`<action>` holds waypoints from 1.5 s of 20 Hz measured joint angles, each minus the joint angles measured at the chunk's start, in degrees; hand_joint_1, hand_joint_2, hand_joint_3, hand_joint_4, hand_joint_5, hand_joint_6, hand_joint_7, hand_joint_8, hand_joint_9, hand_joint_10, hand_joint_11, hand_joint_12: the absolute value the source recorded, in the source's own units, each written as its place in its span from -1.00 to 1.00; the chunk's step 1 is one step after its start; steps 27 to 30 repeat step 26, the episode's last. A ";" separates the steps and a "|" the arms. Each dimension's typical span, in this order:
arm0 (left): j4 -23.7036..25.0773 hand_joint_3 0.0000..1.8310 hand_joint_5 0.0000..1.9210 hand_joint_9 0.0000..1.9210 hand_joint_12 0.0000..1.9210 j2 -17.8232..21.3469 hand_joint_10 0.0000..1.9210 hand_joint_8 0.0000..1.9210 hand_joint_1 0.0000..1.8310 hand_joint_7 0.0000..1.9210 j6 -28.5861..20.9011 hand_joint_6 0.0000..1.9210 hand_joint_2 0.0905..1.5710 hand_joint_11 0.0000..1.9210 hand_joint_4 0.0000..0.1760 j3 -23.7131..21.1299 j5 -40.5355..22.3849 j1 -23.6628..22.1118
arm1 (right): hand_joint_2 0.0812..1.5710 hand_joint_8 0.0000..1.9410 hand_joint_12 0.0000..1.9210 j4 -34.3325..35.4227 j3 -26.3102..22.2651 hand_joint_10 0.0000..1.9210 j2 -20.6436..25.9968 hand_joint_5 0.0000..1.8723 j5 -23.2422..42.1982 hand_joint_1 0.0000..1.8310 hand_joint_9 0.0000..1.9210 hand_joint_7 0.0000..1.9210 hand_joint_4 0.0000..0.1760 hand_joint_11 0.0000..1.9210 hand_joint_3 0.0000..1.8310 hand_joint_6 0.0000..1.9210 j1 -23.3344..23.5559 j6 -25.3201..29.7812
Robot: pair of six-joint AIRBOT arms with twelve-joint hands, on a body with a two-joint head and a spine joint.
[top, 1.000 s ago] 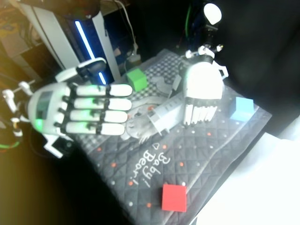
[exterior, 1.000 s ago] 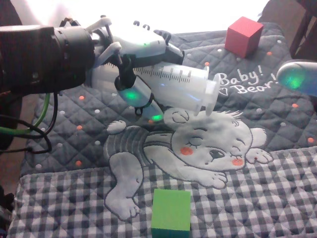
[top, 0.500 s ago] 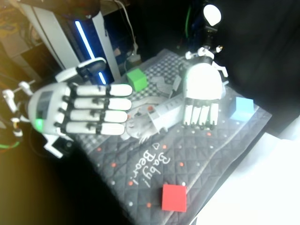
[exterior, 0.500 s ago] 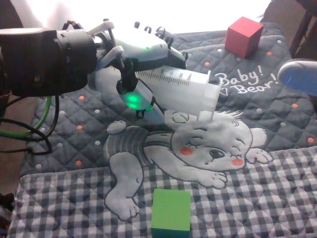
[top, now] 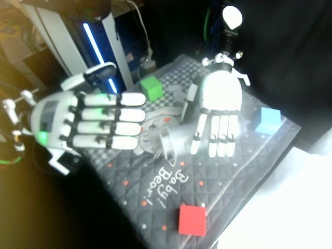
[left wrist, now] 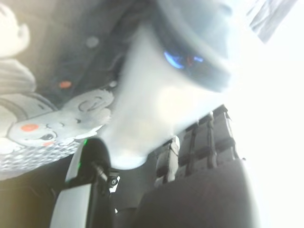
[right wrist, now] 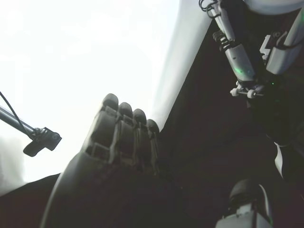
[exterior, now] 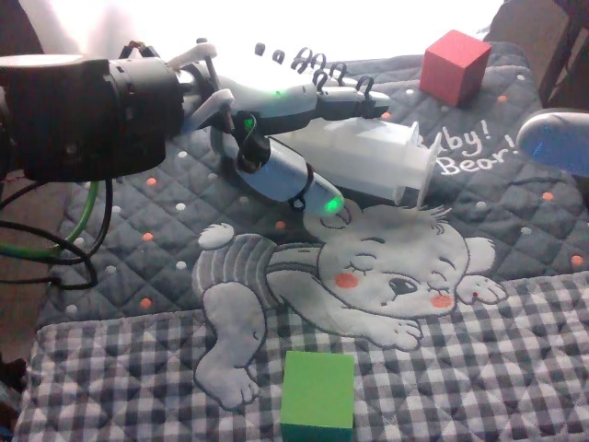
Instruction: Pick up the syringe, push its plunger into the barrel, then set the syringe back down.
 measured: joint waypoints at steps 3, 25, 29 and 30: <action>-5.64 -1.00 -1.00 -1.00 -1.00 2.64 -1.00 -1.00 -0.86 -1.00 4.90 -1.00 -0.04 -1.00 1.00 -2.25 -1.33 -0.13 | 0.03 -0.99 -0.99 0.09 0.00 -0.99 -0.02 -0.96 0.02 -0.96 -0.97 -0.95 -1.00 -0.96 -1.00 -0.99 0.00 0.00; -44.28 -0.99 -0.94 -1.00 -1.00 35.26 -1.00 -1.00 -0.54 -1.00 43.93 -1.00 -0.06 -1.00 -0.46 -28.63 -27.12 6.91 | -0.16 -1.00 -0.96 -0.74 -4.81 -1.00 3.54 -0.85 6.05 -0.54 -0.86 -0.85 -0.60 -0.88 -1.00 -1.00 -0.70 -3.80; -45.86 -0.99 -0.89 -1.00 -1.00 36.06 -1.00 -1.00 -0.60 -1.00 45.59 -0.99 0.03 -1.00 -0.57 -29.35 -28.61 7.93 | -0.17 -1.00 -0.96 -0.68 -5.03 -1.00 3.82 -0.84 6.51 -0.58 -0.86 -0.85 -0.46 -0.88 -1.00 -0.99 -1.05 -3.91; -45.86 -0.99 -0.89 -1.00 -1.00 36.06 -1.00 -1.00 -0.60 -1.00 45.59 -0.99 0.03 -1.00 -0.57 -29.35 -28.61 7.93 | -0.17 -1.00 -0.96 -0.68 -5.03 -1.00 3.82 -0.84 6.51 -0.58 -0.86 -0.85 -0.46 -0.88 -1.00 -0.99 -1.05 -3.91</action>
